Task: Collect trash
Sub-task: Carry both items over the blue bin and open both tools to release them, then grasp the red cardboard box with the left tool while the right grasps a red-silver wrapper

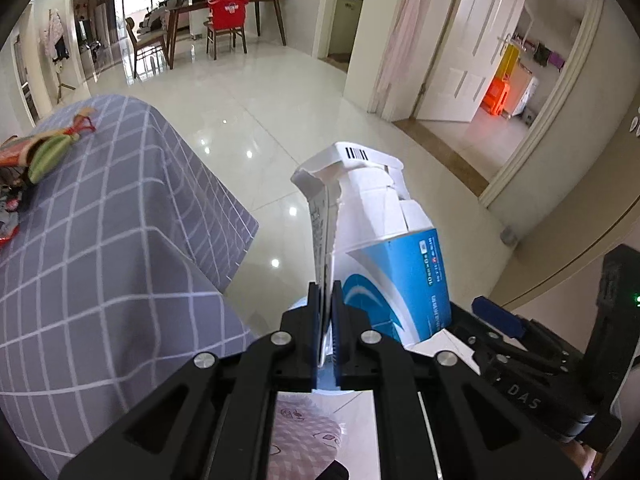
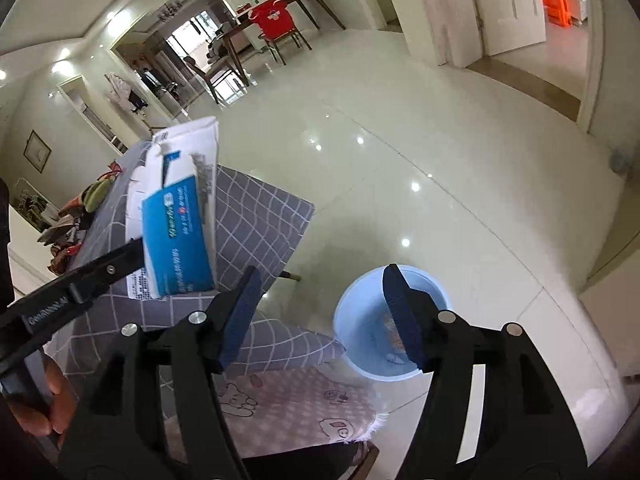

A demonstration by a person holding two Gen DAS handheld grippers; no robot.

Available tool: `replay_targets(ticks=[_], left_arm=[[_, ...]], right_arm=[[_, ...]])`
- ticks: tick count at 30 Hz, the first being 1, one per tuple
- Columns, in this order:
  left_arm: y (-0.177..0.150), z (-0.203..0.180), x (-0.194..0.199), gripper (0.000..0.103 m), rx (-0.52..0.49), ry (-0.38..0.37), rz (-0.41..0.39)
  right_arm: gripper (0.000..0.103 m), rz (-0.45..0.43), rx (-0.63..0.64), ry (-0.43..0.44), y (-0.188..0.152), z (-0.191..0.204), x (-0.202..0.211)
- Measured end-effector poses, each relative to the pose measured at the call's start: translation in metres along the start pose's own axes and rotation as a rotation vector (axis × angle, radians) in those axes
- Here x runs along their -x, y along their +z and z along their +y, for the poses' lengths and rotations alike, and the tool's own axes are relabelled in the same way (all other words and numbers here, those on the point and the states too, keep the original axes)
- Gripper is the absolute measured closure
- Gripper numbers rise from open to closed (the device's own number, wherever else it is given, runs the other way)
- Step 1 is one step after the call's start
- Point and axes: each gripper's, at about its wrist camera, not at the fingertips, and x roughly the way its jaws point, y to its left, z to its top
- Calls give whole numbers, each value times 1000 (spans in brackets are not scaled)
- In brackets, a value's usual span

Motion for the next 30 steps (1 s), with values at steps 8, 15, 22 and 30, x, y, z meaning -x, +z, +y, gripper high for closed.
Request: replay_targets(ticks=[8,15,22,30], left_arm=[[-4,-12,-16,98,-34,-4,33],[-5,-17,-25,98,-62,-4,52],[1,-27,-35,61,-64,-22,45],[-3,-30,-24,29,-62,-23,24]], right_arm=[[40,-49,-8,-37,-3,-3,15],[40,-138,-25,-59,1,-11,40],[40,-187,-49,-77,5,-20,52],[40,-160,-48,-79,3,-16,46]])
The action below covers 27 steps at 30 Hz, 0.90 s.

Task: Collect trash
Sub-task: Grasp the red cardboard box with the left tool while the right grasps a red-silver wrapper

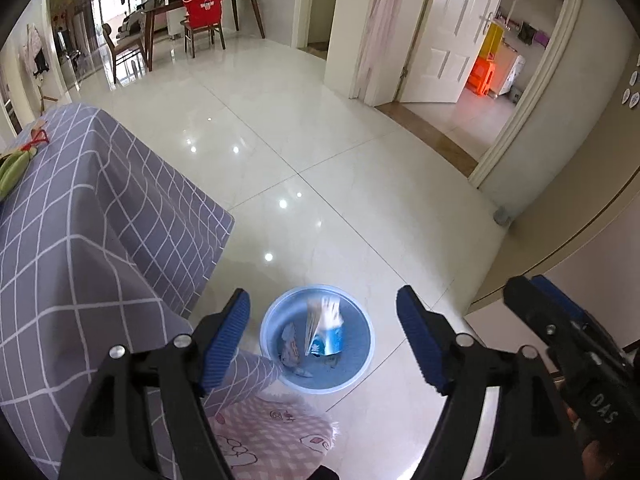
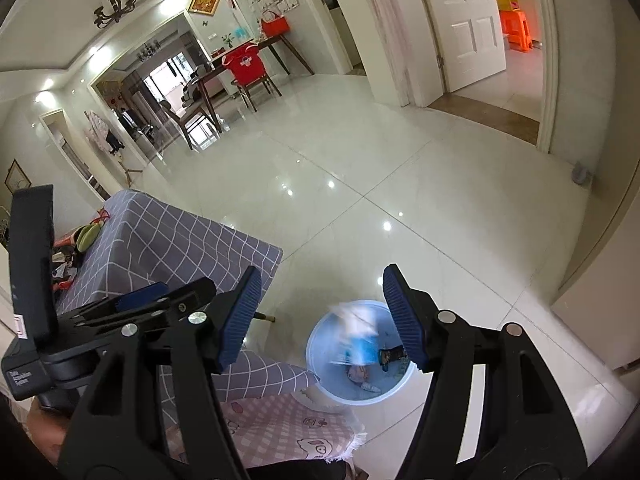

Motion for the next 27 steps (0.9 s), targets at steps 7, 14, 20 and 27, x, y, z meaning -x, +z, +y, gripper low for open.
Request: replay_targets(ticks=[7,14,20,27], left_arm=[[-6,20,28,29,36,31,-28],[-12,64,84,29,79,130,-121],[-19,140,137,25,223,212,-195],[-48,267,180,23,507,284,-247]], right_arm=[[40,14,39,37,-2,28,-1],[40,15,118,111,-3,85,0],[40,21,221,201,-6,156,-3],[39,83,374,284,-18,256,-30]])
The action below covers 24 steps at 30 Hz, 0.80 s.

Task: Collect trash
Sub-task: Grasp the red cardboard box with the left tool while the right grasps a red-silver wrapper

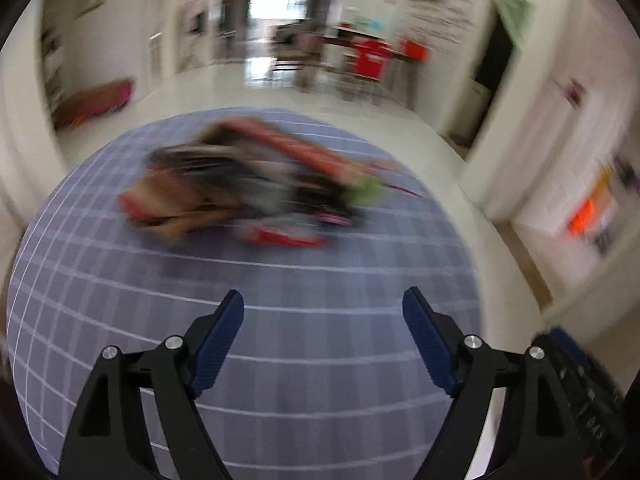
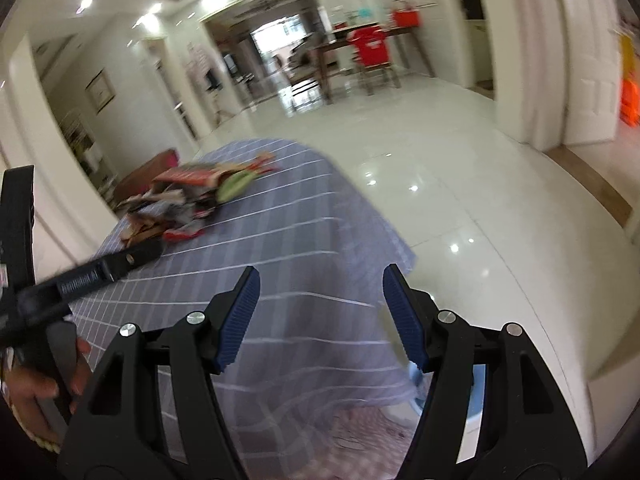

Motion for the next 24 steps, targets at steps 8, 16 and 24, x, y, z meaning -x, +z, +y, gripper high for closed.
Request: replay_targets(ticks=[8,16,24], left_arm=[[20,112,-19,22,298,42,5],[43,147,-52,22,414,-29,17],[61,140,-77,31,361,-35,12]], right_arm=[[37,100,152,77,15,88,-72],[37,147,294,102,25,151,-128],[43,201,397,72,31,181,-174]])
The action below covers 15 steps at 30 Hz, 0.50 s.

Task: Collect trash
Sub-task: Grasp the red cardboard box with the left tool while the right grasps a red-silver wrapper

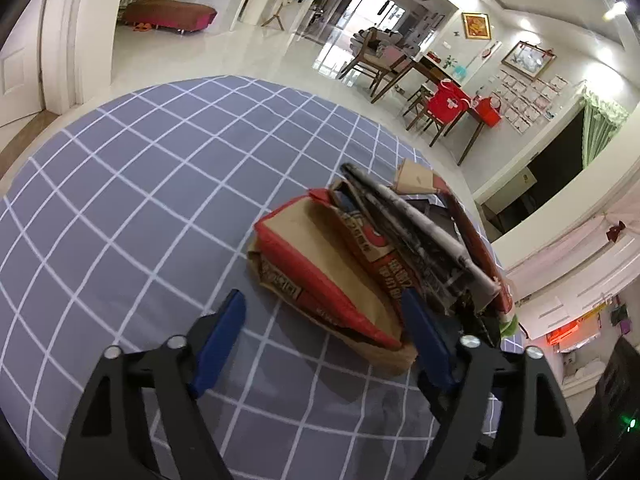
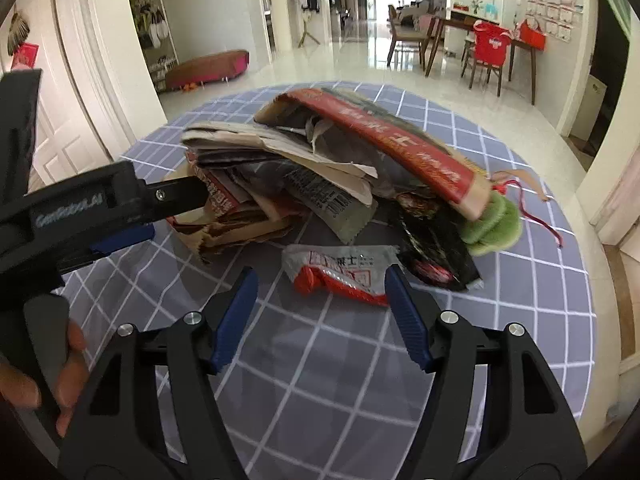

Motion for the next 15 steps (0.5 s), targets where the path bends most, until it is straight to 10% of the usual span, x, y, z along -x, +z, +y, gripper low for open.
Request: replay_targets(ticks=[6,15], left_arm=[[-2,0,-8,66,-35,27,9],[-12,9,13,90,-39,4,-2]], right_arm=[[76,38,67,-54,5,8,-15],[86,-11,-20,32,-5,3,7]])
